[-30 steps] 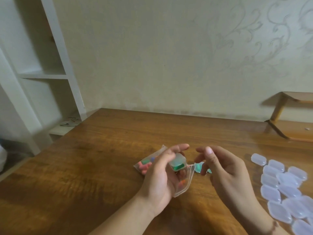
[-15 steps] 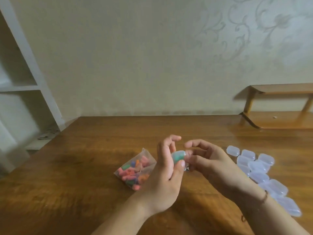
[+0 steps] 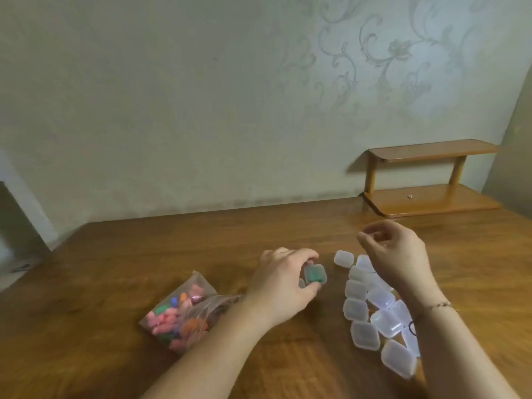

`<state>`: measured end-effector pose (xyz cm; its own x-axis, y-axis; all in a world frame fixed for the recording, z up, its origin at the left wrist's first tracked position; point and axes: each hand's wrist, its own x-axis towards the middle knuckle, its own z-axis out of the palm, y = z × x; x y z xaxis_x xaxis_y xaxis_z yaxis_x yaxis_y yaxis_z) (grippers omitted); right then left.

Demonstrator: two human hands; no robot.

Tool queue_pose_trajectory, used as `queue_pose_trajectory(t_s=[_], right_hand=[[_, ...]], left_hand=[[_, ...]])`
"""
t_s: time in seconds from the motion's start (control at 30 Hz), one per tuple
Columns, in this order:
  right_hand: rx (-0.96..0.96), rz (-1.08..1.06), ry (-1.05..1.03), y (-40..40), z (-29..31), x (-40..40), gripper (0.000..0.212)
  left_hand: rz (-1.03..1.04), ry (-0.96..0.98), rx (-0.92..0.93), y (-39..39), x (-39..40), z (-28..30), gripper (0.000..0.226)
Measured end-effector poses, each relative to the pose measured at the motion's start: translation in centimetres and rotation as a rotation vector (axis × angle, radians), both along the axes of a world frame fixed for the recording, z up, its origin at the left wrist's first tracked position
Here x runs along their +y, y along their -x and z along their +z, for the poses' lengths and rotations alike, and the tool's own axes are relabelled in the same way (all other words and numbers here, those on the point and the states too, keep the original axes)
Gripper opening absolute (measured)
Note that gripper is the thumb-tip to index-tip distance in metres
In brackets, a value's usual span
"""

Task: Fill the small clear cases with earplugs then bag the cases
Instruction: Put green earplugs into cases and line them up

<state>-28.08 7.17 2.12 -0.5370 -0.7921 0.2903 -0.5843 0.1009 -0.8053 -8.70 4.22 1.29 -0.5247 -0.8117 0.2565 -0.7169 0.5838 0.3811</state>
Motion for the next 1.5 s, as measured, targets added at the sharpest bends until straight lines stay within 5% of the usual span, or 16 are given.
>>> queue_pose_trajectory(t_s=[0.17,0.47,0.8,1.5], right_hand=[[0.145,0.052,-0.244,2.0,-0.8,0.2,0.013],[0.514,0.474,-0.610,0.5,0.6,1.5,0.035],[0.520,0.357,-0.655,1.8,0.3,2.3,0.030],[0.499,0.202,-0.665,3.2,0.3,2.2,0.027]], left_hand=[[0.011,-0.030,-0.173,0.8,-0.4,-0.9,0.053],[-0.064,0.052,-0.142,0.6,-0.3,-1.8,0.048],[-0.383,0.104,-0.138,2.5,4.2,-3.9,0.053],[-0.332,-0.022,-0.047,1.5,4.2,-2.2,0.053]])
